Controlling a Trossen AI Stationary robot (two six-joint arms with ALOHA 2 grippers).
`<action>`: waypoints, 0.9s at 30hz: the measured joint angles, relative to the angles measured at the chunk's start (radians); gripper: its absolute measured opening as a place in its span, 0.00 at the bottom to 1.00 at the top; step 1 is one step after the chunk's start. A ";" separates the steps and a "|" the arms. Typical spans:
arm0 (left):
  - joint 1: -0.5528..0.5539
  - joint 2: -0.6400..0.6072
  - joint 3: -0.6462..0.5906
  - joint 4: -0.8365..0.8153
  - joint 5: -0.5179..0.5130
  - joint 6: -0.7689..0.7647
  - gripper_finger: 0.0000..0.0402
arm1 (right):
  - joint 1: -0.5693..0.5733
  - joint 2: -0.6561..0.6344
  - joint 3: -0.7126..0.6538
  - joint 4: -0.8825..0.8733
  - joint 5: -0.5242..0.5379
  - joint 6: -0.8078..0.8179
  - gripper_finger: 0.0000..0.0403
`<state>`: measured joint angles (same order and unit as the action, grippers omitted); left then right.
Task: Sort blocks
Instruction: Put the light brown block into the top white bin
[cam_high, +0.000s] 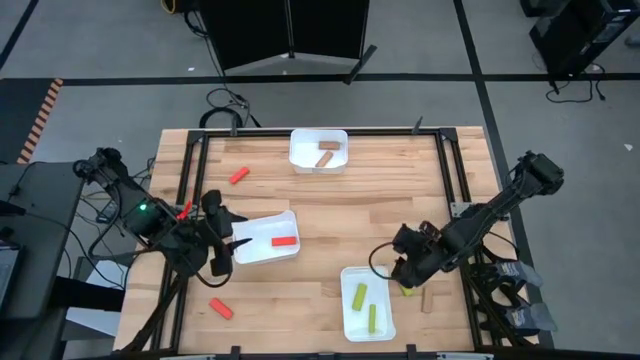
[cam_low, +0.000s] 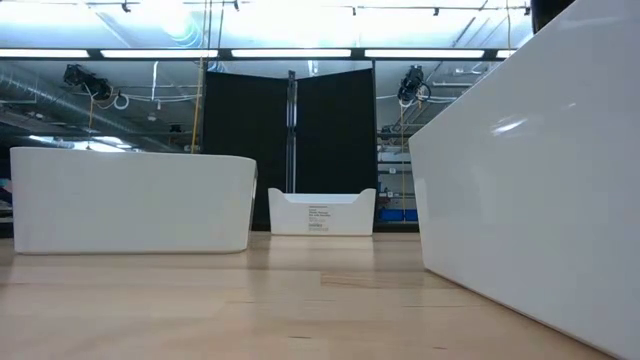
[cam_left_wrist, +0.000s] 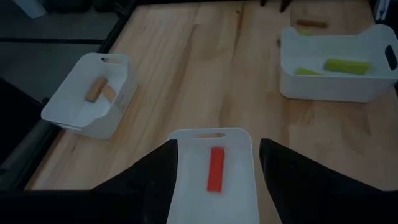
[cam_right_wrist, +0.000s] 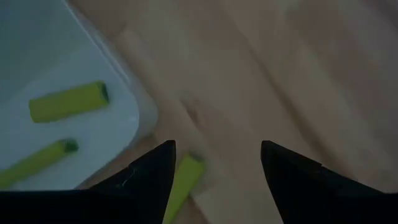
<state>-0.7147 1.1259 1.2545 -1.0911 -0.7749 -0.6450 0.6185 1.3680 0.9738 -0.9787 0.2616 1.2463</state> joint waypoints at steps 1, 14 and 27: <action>0.000 0.000 0.000 0.000 -0.003 -0.002 0.58 | 0.014 0.011 0.007 -0.003 -0.013 0.030 0.61; 0.000 0.000 0.000 -0.001 -0.048 0.015 0.58 | 0.296 0.080 0.019 -0.160 -0.080 0.696 0.61; 0.000 0.000 0.000 -0.003 -0.105 0.035 0.58 | 0.335 0.243 0.018 0.017 -0.189 0.908 0.62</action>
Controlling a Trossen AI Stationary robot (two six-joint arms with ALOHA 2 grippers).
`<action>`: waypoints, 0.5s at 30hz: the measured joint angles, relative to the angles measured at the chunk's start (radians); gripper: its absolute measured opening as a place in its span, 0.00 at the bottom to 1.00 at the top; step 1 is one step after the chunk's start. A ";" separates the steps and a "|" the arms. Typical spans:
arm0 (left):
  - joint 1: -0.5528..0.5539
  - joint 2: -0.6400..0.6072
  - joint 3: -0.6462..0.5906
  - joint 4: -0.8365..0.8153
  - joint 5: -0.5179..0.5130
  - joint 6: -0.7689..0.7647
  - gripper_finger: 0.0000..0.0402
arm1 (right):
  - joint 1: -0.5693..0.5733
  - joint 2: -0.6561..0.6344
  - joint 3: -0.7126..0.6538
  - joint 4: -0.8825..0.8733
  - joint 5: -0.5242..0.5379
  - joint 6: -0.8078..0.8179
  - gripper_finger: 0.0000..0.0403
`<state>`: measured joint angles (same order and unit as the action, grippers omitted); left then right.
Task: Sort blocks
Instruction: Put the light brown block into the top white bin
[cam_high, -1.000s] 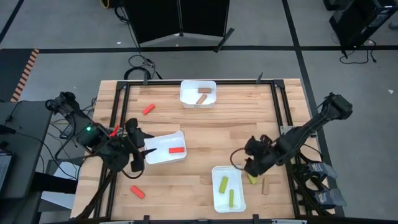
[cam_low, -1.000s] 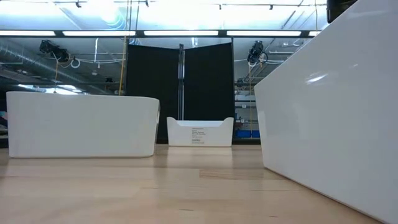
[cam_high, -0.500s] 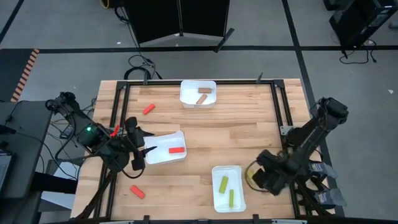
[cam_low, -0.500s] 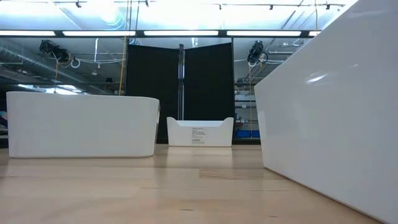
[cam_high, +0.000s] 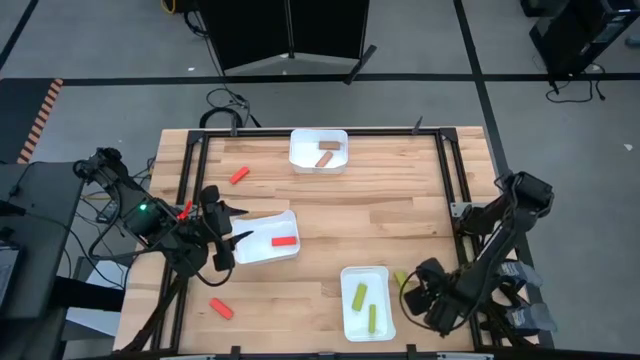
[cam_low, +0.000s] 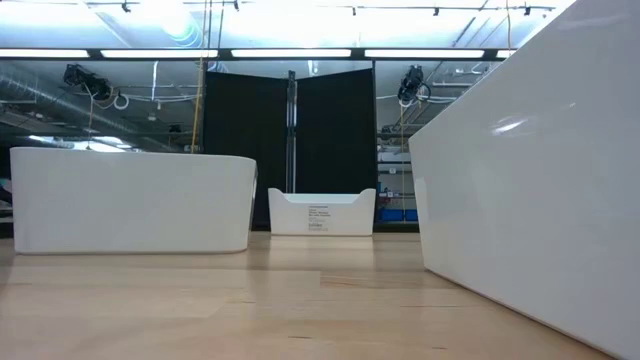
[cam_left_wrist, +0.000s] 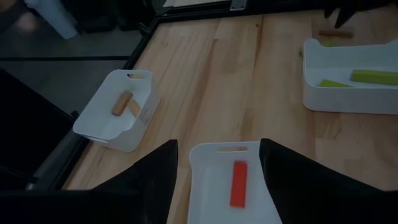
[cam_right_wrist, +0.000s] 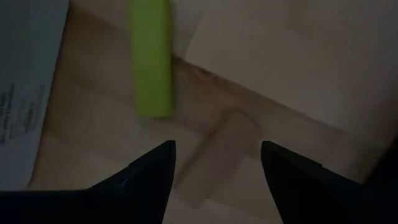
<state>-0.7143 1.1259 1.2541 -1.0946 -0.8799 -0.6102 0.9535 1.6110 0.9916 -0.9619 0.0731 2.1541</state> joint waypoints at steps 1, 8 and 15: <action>0.000 0.000 0.000 0.000 -0.001 0.000 0.58 | -0.002 0.011 0.000 0.016 0.000 0.002 0.62; 0.000 0.000 0.000 0.000 -0.002 -0.002 0.58 | -0.004 0.055 0.000 0.054 -0.046 0.029 0.62; 0.000 0.000 0.000 0.002 -0.002 -0.004 0.58 | 0.009 0.074 -0.001 0.056 -0.058 0.041 0.62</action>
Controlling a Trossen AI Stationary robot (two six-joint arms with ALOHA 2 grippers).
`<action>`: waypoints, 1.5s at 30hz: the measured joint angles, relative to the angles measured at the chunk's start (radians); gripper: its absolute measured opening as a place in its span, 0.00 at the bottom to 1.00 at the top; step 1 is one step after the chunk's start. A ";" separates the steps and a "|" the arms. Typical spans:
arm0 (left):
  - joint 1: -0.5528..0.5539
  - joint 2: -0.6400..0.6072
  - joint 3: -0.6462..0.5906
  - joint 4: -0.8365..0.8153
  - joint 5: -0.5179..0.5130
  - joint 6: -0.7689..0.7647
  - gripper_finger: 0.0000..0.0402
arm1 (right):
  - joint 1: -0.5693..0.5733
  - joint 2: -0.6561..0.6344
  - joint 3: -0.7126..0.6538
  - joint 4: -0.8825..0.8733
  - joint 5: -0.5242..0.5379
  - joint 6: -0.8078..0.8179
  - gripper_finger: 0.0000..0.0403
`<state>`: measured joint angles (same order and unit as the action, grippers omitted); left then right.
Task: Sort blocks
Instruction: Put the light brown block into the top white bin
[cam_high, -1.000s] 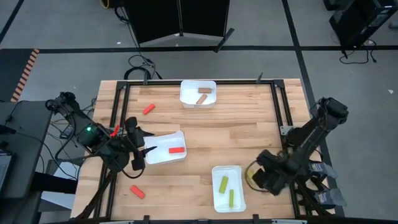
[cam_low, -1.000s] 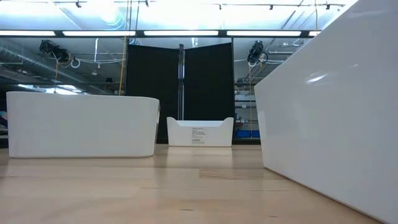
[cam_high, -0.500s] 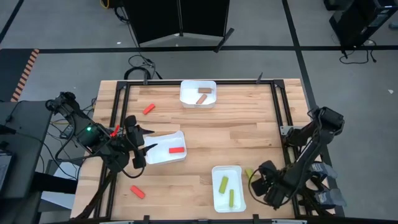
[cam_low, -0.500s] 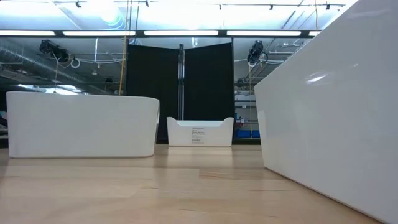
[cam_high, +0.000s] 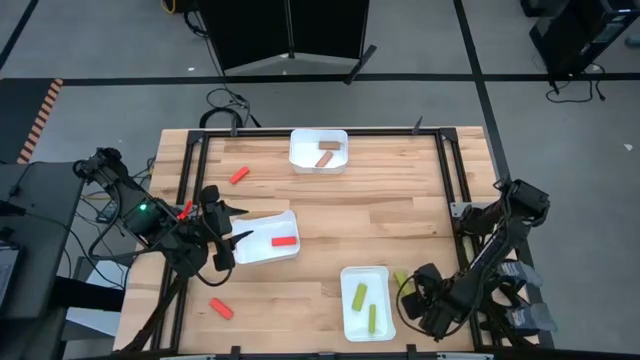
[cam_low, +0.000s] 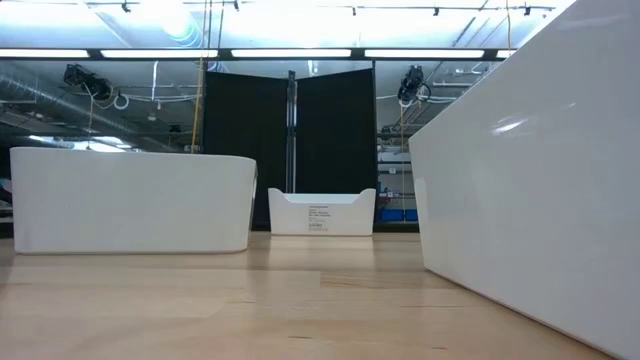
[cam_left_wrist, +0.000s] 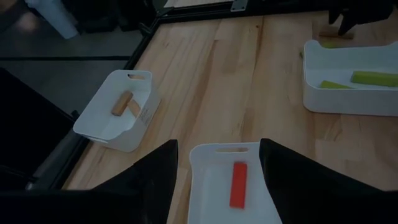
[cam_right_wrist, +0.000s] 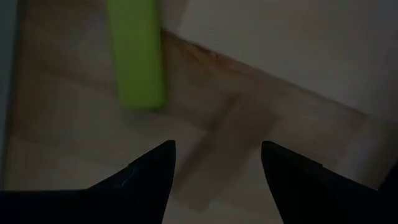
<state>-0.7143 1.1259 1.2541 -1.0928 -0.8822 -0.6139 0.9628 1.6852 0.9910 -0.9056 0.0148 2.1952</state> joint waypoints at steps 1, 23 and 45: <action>0.000 0.000 0.000 0.000 0.000 0.000 0.58 | 0.004 0.000 -0.003 0.004 0.000 0.001 0.62; 0.000 0.000 0.000 0.002 0.000 0.000 0.58 | 0.032 -0.009 -0.135 0.149 -0.001 -0.023 0.43; 0.001 0.000 0.000 0.013 -0.094 -0.004 0.58 | -0.133 -0.209 -0.010 -0.371 0.513 -0.250 0.29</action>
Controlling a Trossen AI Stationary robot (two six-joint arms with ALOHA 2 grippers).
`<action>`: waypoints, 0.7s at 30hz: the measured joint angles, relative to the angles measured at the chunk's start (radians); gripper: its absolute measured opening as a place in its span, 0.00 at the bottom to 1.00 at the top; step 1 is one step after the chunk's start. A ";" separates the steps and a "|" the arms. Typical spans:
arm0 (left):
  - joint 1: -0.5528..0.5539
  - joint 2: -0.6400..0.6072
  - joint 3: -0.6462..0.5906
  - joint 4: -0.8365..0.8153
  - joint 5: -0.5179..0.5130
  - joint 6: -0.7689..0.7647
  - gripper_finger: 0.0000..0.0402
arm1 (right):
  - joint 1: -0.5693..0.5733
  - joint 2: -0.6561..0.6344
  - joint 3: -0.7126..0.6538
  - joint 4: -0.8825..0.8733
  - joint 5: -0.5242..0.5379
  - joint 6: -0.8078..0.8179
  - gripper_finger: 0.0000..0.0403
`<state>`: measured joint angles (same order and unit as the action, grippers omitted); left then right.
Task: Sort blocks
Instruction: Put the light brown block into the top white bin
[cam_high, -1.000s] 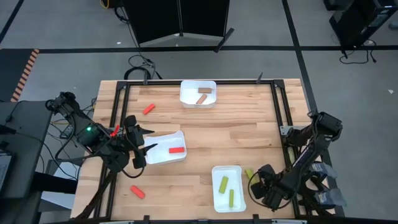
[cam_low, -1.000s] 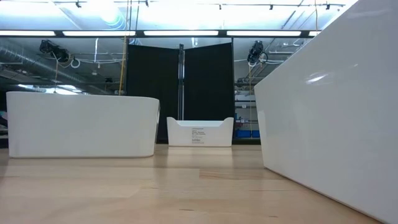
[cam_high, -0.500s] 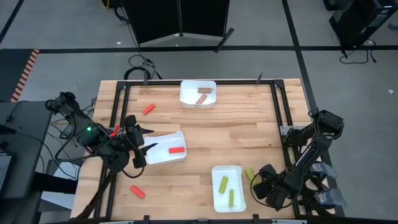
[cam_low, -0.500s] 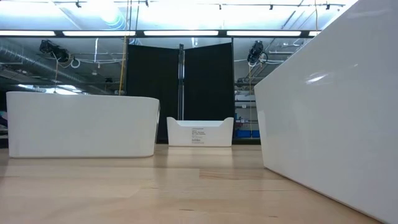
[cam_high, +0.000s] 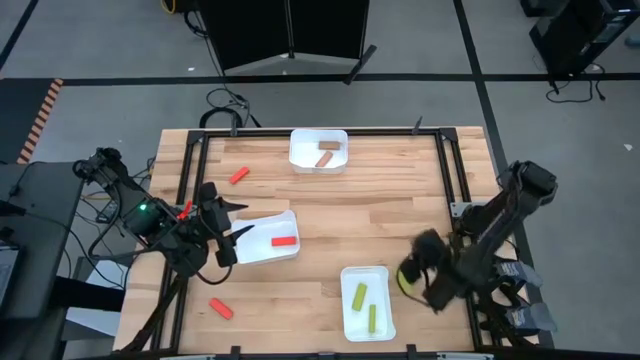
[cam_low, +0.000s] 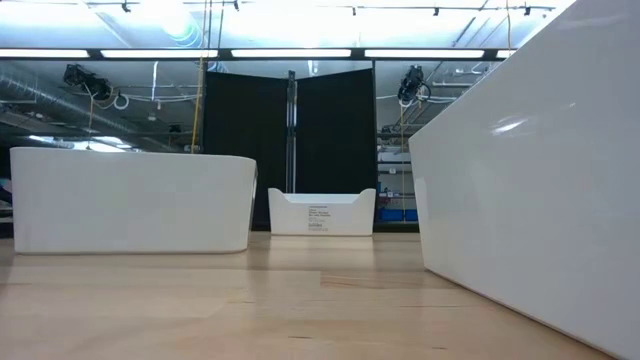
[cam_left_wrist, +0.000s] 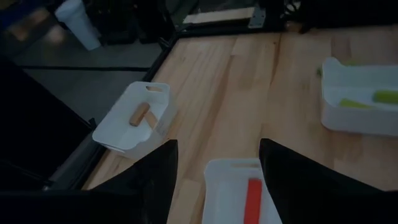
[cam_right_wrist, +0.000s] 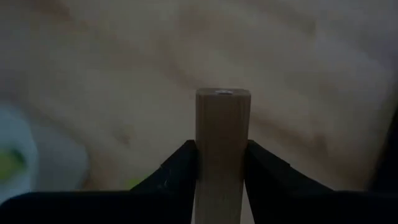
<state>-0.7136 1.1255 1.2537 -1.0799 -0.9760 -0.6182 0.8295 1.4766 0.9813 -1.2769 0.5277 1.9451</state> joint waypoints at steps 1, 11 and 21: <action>0.002 0.000 0.000 0.007 -0.007 0.000 0.58 | -0.035 -0.019 0.000 0.006 0.051 -0.044 0.29; 0.093 -0.001 -0.052 0.082 0.003 -0.037 0.58 | -0.565 -0.116 0.001 0.770 0.232 -1.174 0.29; 0.242 -0.003 -0.199 0.217 0.094 -0.058 0.58 | -1.121 0.112 0.128 1.258 -0.260 -1.656 0.29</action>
<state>-0.4713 1.1223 1.0550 -0.8629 -0.8824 -0.6758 -0.2912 1.5890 1.1097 -0.0184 0.2673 0.2894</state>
